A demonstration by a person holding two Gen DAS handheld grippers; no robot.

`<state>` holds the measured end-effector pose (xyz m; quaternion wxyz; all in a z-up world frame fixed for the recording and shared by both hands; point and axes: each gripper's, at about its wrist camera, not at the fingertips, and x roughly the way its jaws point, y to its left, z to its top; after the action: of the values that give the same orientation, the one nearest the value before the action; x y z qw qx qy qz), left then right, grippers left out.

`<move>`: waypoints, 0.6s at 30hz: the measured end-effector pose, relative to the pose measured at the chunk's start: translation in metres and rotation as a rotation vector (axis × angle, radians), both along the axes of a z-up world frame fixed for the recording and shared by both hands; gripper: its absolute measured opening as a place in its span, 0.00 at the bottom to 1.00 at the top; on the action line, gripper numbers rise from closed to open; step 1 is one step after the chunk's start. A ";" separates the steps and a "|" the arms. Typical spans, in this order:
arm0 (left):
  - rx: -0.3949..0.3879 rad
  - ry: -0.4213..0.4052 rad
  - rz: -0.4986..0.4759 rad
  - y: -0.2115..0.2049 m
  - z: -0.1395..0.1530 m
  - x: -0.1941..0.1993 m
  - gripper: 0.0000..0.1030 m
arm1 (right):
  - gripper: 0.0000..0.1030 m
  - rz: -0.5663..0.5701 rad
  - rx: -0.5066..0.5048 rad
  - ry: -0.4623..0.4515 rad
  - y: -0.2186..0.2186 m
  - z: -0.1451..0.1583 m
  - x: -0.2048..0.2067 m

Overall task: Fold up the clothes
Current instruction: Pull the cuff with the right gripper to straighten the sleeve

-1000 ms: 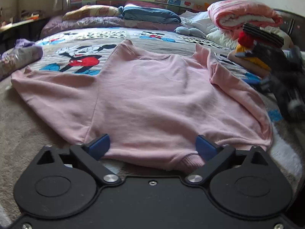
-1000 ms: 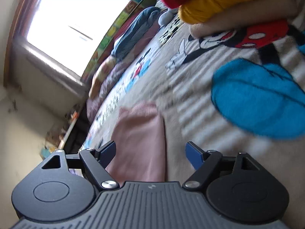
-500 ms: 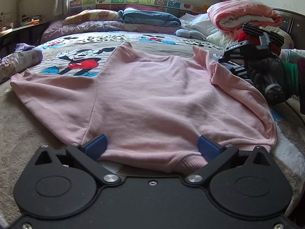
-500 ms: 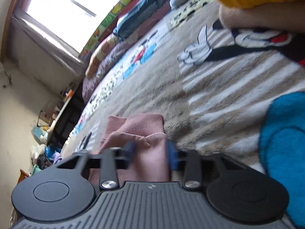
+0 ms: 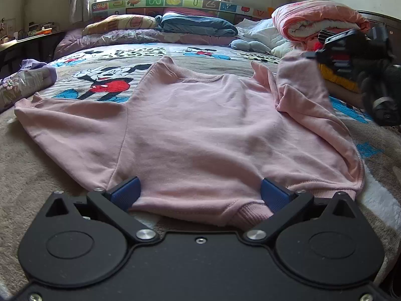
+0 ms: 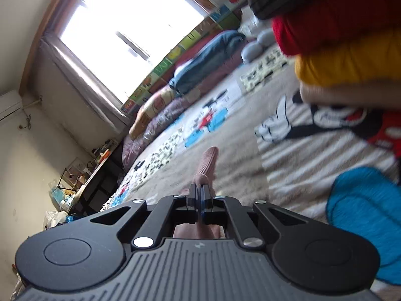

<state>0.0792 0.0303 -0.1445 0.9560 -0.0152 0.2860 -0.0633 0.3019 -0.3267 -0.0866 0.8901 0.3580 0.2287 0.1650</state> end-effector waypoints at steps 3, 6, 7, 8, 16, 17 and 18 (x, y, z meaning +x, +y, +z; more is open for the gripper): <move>0.002 -0.001 0.000 0.000 0.000 0.000 0.99 | 0.04 -0.033 -0.011 -0.032 -0.016 0.014 -0.019; 0.003 -0.002 0.001 0.001 -0.001 0.000 0.99 | 0.04 -0.084 -0.001 -0.060 -0.036 0.024 -0.042; 0.005 -0.002 0.001 0.001 -0.001 0.000 0.99 | 0.04 -0.103 0.000 -0.067 -0.042 0.027 -0.050; 0.006 -0.002 0.002 0.000 -0.001 0.000 0.99 | 0.04 -0.124 0.001 -0.072 -0.049 0.028 -0.058; 0.017 -0.010 0.006 -0.002 -0.002 -0.001 0.99 | 0.04 -0.294 0.016 -0.046 -0.108 0.006 -0.116; 0.018 -0.011 0.006 -0.002 -0.002 -0.002 0.99 | 0.04 -0.312 0.020 -0.036 -0.115 0.001 -0.121; 0.020 -0.012 0.006 -0.002 -0.002 -0.002 0.99 | 0.04 -0.331 0.025 -0.026 -0.122 -0.005 -0.126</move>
<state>0.0775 0.0282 -0.1465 0.9580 -0.0064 0.2809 -0.0574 0.1754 -0.4482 -0.0912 0.9036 0.3995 0.1529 0.0238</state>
